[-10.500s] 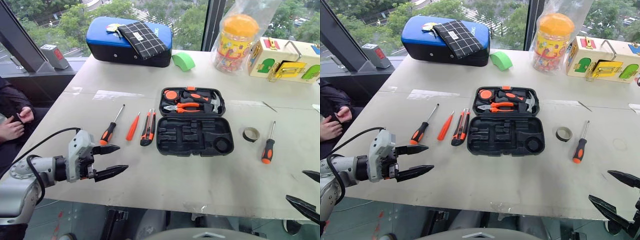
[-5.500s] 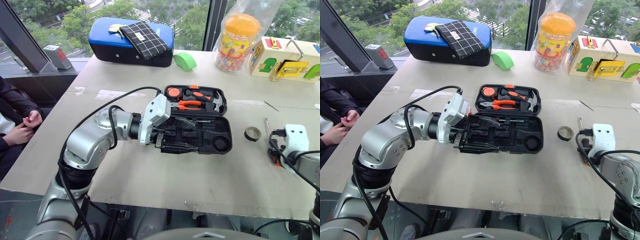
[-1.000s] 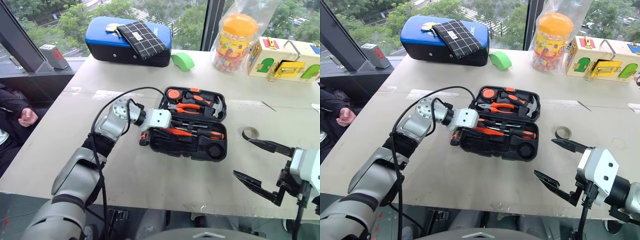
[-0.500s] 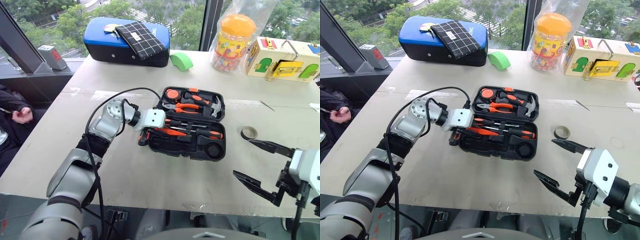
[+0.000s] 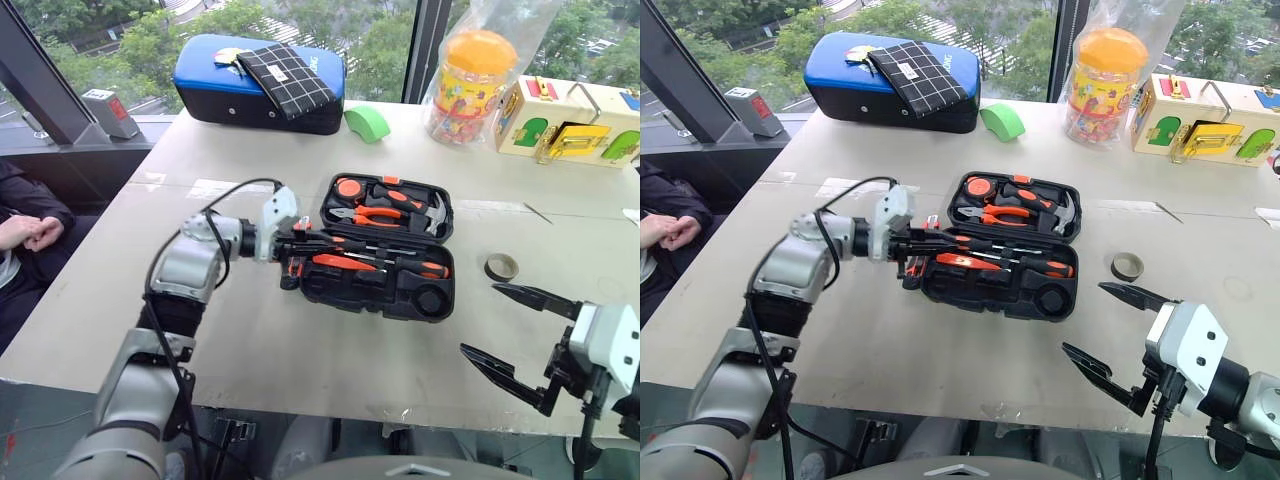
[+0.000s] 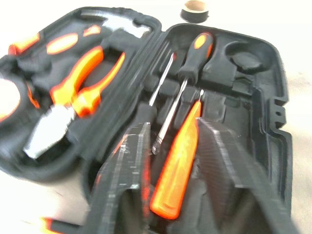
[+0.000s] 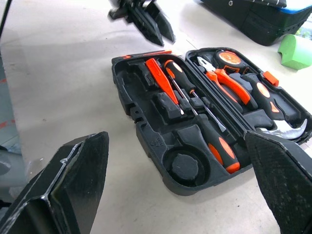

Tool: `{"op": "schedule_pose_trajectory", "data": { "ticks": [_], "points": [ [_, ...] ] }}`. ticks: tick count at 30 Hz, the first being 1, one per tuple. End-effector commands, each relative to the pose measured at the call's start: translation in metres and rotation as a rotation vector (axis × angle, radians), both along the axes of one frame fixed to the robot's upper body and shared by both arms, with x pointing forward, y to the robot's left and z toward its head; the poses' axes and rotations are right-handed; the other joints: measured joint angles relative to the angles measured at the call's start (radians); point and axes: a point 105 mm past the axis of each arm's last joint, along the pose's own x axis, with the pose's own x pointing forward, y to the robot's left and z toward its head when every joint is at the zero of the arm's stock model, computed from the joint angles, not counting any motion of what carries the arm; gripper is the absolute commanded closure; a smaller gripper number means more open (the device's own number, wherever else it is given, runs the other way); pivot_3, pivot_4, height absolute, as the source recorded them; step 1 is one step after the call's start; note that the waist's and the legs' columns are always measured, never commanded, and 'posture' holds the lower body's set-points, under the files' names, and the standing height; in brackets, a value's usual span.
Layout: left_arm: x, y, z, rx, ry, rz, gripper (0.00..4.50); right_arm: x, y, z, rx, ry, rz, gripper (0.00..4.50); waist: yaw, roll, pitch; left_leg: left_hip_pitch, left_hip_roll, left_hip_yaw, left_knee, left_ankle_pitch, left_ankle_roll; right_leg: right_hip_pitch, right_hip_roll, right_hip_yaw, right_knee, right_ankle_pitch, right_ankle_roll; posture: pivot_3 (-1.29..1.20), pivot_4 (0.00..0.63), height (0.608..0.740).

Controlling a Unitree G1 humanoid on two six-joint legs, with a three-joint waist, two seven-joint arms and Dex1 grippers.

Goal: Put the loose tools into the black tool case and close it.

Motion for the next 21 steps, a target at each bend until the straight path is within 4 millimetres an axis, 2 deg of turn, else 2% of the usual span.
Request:
{"op": "schedule_pose_trajectory", "data": {
  "ticks": [1,6,10,12,14,15,17,18,21],
  "points": [
    [-0.002,-0.015,-0.011,0.064,-0.092,0.061,4.42,-0.003,0.007,0.006,0.005,-0.043,0.017,0.0,-0.001,0.0,0.0,0.0,0.0,-0.001,0.0,0.0,0.0,0.0,0.0,0.0,0.0,0.0,0.0,0.0,0.15,0.74],
    [-0.006,-0.018,-0.051,0.288,-0.099,0.083,4.46,-0.004,0.008,0.005,0.004,-0.043,0.014,0.0,0.004,0.0,-0.003,0.0,0.0,-0.001,0.0,0.0,0.0,0.0,-0.001,0.001,0.0,0.0,0.0,0.0,0.15,0.74],
    [-0.01,-0.017,-0.059,0.32,-0.088,0.071,4.46,-0.005,0.009,0.004,0.005,-0.04,0.015,0.0,0.002,0.006,-0.007,0.001,0.0,0.001,0.0,0.0,0.0,0.001,-0.002,0.002,0.0,0.0,-0.001,0.0,0.15,0.74],
    [-0.004,-0.018,-0.045,0.237,-0.125,0.098,4.46,-0.006,0.009,0.004,0.006,-0.038,0.016,0.0,0.0,0.007,-0.008,0.001,0.0,0.001,0.0,0.0,0.0,0.001,-0.002,0.002,0.0,0.0,-0.001,0.0,0.15,0.74],
    [0.006,-0.017,-0.008,0.011,-0.155,0.194,4.46,-0.007,0.009,0.003,0.007,-0.035,0.022,0.0,0.0,0.008,-0.007,0.001,0.001,0.001,0.0,0.0,0.0,0.0,-0.002,0.002,0.0,0.0,-0.001,0.0,0.15,0.74],
    [0.01,-0.009,0.011,-0.096,-0.15,0.27,4.46,-0.007,0.01,0.003,0.007,-0.035,0.024,0.0,0.0,0.008,-0.006,0.001,0.001,0.001,0.0,0.0,0.0,0.0,-0.002,0.002,0.0,0.0,-0.001,0.0,0.15,0.74],
    [0.01,0.013,0.028,-0.199,-0.098,0.401,4.46,-0.006,0.01,0.003,0.011,-0.034,0.027,0.0,-0.004,0.002,-0.003,-0.001,0.002,0.001,0.0,0.0,0.0,-0.001,-0.001,0.002,0.0,0.0,-0.001,0.0,0.15,0.74],
    [0.008,0.022,0.031,-0.218,-0.087,0.462,3.95,-0.005,0.011,0.002,0.013,-0.034,0.029,0.0,-0.005,0.001,-0.003,-0.002,0.003,0.0,0.0,0.0,0.0,-0.003,0.0,0.001,0.0,0.0,-0.001,0.0,0.15,0.74],
    [0.007,0.051,0.023,-0.16,-0.063,0.7,2.86,-0.002,0.011,0.001,0.017,-0.033,0.04,0.0,-0.002,0.002,-0.003,-0.001,0.004,-0.001,0.0,0.0,-0.001,-0.002,0.001,0.0,0.0,0.0,0.0,0.0,0.15,0.74]
  ]
}}
